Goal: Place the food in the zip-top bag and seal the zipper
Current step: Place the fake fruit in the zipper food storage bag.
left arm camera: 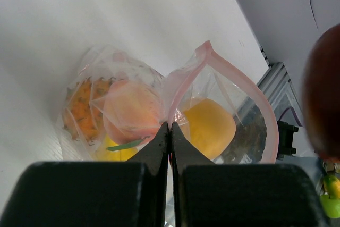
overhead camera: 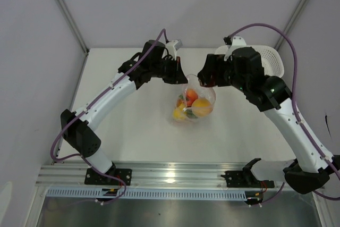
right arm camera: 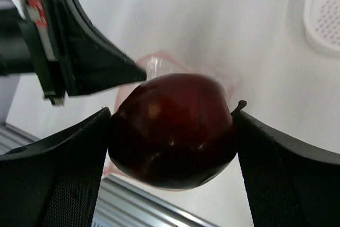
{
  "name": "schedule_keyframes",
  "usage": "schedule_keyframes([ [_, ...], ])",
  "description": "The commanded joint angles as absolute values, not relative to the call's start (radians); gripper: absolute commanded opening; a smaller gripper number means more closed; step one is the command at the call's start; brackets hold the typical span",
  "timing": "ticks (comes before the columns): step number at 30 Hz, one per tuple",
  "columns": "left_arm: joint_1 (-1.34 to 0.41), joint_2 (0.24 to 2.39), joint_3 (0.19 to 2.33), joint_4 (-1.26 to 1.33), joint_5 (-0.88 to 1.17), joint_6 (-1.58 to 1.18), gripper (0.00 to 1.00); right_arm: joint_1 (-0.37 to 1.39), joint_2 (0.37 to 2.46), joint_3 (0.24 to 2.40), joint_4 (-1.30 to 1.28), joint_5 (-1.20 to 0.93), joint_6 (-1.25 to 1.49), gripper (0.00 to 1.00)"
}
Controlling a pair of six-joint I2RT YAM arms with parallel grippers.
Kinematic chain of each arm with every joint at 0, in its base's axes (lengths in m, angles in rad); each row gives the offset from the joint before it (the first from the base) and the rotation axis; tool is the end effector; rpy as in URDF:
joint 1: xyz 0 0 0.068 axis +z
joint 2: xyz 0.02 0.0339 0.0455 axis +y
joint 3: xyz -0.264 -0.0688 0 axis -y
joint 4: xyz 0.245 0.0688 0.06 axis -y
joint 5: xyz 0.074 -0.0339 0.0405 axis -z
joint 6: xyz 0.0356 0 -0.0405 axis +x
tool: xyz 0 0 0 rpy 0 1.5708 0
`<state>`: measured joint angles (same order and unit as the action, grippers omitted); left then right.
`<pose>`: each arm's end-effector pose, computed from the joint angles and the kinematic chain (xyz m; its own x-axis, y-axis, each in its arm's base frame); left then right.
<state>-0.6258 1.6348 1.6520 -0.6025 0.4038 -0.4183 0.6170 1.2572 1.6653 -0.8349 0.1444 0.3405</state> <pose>0.2915 -0.2279 0.3822 -0.7358 0.0709 -0.6735 0.5529 0.6372 -0.5369 0.1979 0.1341 0.4717 -0.4738 0.0691 -0.8779 -0.3262 0.9122 0.2479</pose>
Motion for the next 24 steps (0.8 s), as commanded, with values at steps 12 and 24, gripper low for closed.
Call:
schedule_keyframes([
  [12,-0.617,1.612,1.687,-0.594,0.407,-0.42,0.01,0.71,1.267,1.522,-0.787,0.071,0.347,0.53],
  [24,-0.617,1.603,1.689,-0.586,0.414,-0.42,0.01,0.724,1.272,1.528,-0.798,0.103,0.328,0.99],
])
